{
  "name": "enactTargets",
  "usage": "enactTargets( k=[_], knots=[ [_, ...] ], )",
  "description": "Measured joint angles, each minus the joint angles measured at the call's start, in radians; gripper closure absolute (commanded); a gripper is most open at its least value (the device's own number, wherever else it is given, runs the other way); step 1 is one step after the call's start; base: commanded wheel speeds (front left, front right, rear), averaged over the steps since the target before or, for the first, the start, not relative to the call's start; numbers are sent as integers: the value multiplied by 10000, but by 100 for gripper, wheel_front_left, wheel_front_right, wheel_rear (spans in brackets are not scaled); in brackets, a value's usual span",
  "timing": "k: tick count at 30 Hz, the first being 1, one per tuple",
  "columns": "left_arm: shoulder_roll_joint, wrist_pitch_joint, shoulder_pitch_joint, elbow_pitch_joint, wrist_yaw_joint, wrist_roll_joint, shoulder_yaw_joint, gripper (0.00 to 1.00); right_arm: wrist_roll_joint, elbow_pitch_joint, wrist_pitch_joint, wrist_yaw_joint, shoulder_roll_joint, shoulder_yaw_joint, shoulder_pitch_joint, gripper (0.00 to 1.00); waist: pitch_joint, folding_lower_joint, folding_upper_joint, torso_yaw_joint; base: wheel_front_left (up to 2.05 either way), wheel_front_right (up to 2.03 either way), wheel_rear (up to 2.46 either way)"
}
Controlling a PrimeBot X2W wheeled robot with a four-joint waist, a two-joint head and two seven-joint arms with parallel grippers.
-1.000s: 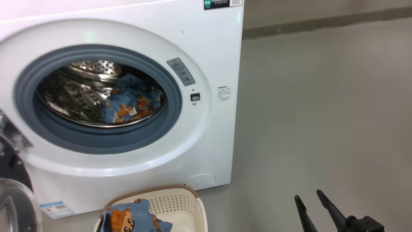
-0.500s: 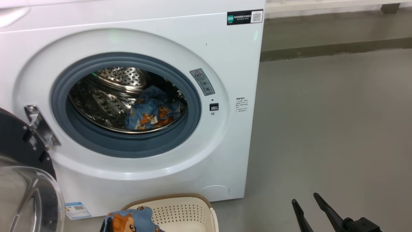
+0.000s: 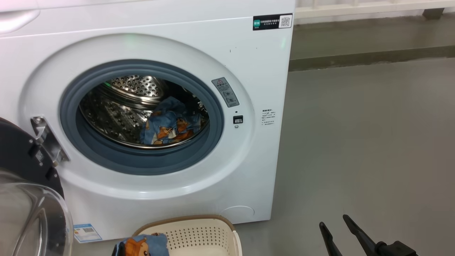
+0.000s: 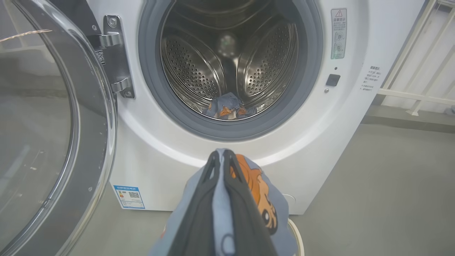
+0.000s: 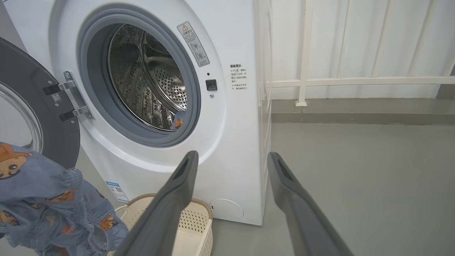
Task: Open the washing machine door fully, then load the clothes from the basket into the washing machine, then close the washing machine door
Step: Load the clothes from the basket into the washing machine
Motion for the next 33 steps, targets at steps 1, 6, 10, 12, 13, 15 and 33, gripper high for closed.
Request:
enactTargets(
  k=[1,6,10,12,13,15,33],
  knots=[
    [0,0,-1,-56,0,0,-10,100,0,-2,0,0,2,8,0,0,26,0,0,-12,0,0,0],
    [0,0,-207,-167,-15,-2,-19,100,4,-2,0,0,148,35,-2,0,245,1,0,-170,0,0,0],
    [-2,0,-895,-144,-105,-2,-77,100,10,6,0,0,322,73,-8,0,418,0,0,-377,0,0,0],
    [-4,0,-1329,-121,-105,-2,-100,100,10,8,0,0,385,82,-14,0,510,0,0,-514,0,0,0],
    [-4,0,-1557,-113,-107,-2,-104,100,10,8,0,0,422,90,-20,0,559,0,0,-594,0,0,0],
    [-8,-2,-2050,-19,-127,4,-84,100,10,8,0,0,518,113,-47,0,665,0,0,-771,0,0,0],
    [1292,-40,-7503,3384,-182,301,1292,100,46,42,0,0,1001,587,-1142,0,2502,0,0,-2589,0,0,0]
  ],
)
